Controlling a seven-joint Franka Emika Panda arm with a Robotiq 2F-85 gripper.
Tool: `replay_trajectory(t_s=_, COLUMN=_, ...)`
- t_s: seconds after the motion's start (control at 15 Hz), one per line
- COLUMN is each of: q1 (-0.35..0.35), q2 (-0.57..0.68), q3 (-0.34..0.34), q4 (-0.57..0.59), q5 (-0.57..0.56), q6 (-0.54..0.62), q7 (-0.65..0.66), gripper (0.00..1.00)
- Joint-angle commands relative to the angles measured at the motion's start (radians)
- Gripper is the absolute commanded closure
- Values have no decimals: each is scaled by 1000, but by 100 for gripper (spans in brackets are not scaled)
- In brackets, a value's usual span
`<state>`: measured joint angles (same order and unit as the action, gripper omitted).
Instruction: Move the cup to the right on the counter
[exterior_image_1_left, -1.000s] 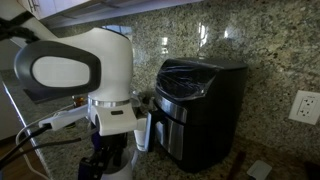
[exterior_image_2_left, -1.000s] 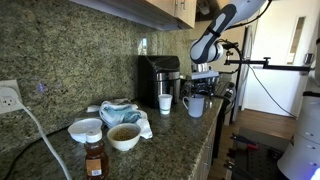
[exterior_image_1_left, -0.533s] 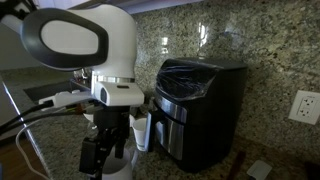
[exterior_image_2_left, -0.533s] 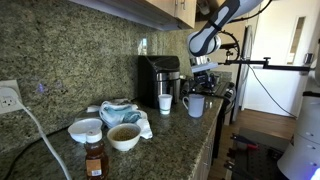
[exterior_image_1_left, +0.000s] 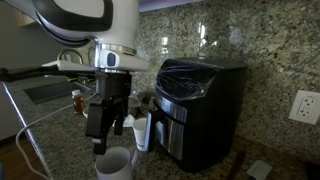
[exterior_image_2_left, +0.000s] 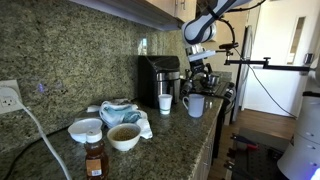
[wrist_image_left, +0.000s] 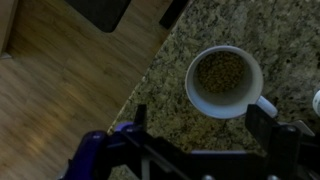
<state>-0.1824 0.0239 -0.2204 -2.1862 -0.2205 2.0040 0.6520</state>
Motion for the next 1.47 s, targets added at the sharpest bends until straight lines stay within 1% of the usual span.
replay_trajectory(t_s=0.0, q1=15, q2=-29, q3=29, q4=8, q5=20, q6=-41, q7=-87, gripper=0)
replay_trajectory(t_s=0.33, q1=52, q2=-46, q3=80, q4=-22, q5=38, q6=-11, q7=-190, gripper=0)
replay_trajectory(t_s=0.73, q1=91, q2=-99, q3=125, q4=-94, q5=142, q6=8, q7=-376, gripper=0)
replay_trajectory(t_s=0.93, q1=102, q2=-145, q3=135, q4=-153, q5=207, q6=20, q7=-475, gripper=0)
replay_trajectory(t_s=1.4, q1=124, q2=-234, q3=129, q4=-299, q5=370, q6=19, q7=-734, gripper=0)
